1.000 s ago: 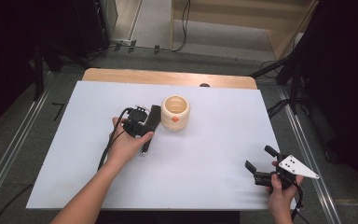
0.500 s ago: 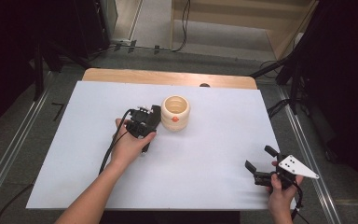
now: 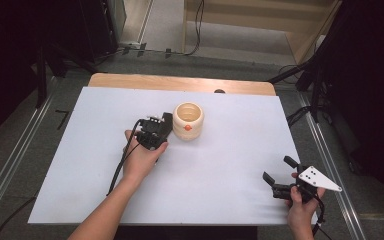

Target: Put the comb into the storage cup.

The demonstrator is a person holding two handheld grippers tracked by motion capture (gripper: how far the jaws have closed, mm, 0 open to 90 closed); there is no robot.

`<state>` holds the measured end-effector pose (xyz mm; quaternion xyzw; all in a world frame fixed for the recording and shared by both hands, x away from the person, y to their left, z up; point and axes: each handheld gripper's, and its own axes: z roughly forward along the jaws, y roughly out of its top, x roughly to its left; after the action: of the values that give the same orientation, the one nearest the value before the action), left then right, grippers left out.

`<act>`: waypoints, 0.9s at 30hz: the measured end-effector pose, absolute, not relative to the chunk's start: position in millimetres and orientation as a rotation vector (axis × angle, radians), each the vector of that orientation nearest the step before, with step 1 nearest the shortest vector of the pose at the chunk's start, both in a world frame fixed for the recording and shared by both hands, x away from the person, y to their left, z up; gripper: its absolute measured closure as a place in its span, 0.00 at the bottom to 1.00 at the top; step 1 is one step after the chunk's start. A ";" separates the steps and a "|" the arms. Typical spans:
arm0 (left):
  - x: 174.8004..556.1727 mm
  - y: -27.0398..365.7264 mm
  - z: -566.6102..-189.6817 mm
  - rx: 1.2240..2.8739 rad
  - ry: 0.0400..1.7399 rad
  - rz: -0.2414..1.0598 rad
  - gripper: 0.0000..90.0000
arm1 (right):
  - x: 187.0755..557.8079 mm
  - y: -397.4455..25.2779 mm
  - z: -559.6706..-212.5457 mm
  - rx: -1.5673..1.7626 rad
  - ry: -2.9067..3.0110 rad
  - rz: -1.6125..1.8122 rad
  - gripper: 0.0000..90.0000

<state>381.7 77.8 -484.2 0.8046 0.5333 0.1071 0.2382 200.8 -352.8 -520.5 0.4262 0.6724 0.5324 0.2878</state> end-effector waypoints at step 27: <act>381.7 96.7 -485.5 2.069 1.475 0.289 0.81 | 200.8 -352.4 -520.5 1.137 1.800 1.417 0.00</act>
<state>381.7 96.7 -485.5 0.7749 0.5523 0.1084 0.2878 200.8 -352.4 -520.5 0.4256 0.6741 0.5306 0.2880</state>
